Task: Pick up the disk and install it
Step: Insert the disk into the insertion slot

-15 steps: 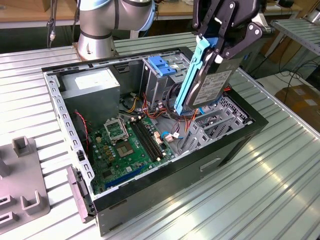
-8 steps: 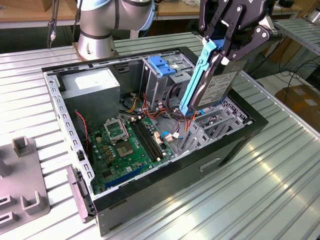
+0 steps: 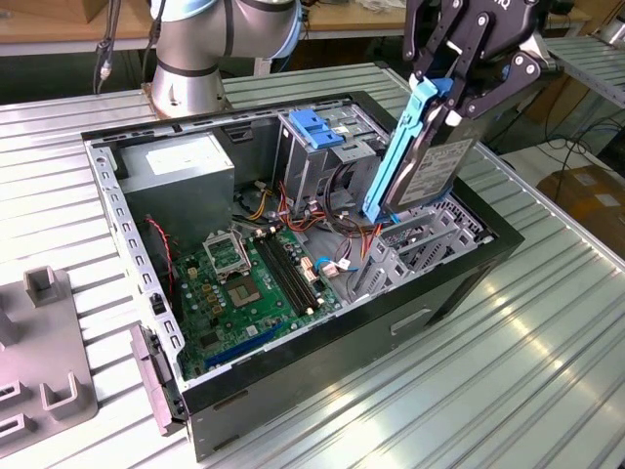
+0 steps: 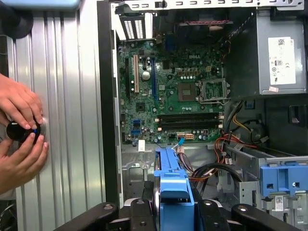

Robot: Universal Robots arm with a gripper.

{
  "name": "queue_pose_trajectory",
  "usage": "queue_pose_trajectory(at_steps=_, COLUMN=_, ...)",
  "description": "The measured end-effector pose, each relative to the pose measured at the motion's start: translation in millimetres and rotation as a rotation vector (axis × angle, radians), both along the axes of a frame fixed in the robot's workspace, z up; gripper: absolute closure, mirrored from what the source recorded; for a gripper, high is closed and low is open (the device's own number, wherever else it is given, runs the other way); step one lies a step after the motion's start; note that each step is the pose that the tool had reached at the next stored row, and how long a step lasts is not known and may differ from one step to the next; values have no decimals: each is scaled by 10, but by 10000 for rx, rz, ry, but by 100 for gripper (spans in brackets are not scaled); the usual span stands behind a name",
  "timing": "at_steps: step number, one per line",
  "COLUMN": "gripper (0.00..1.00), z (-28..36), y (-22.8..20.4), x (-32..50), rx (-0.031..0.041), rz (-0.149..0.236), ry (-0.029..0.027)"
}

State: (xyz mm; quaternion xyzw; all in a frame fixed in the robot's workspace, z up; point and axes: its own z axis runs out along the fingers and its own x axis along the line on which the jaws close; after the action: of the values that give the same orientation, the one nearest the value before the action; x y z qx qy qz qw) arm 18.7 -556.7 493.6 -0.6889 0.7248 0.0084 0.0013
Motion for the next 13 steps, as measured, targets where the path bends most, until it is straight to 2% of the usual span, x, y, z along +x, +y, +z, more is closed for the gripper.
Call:
queue_pose_trajectory(at_steps=5, gripper=63, z=-40, y=-39, x=31, rx=-7, rz=-1, ry=0)
queue_pose_trajectory(at_steps=13, gripper=63, z=-126, y=-41, x=250, rx=-68, rz=-1, ry=0)
